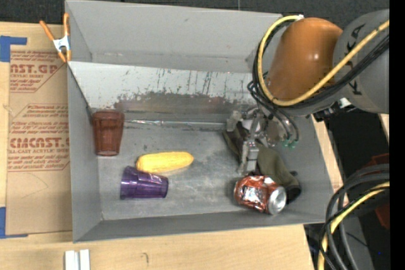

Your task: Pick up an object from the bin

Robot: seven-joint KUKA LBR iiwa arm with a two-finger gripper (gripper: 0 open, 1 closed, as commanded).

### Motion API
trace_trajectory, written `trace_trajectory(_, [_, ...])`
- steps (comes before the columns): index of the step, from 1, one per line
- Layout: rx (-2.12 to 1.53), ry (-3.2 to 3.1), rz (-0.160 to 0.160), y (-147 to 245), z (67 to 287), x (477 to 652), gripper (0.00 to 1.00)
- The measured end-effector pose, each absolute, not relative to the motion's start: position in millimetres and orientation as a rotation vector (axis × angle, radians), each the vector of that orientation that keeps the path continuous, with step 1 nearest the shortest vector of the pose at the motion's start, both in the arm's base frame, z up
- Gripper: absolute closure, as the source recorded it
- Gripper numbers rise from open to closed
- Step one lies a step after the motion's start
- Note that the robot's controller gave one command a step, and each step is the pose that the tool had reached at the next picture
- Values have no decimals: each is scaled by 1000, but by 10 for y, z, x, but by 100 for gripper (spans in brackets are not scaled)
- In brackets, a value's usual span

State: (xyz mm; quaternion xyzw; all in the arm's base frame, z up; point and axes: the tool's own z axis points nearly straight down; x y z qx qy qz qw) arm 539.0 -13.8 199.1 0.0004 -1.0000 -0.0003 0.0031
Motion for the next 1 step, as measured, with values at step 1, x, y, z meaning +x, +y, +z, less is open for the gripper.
trace_trajectory(1, [1, -3143, -1, -139, 2035, 5407, 0])
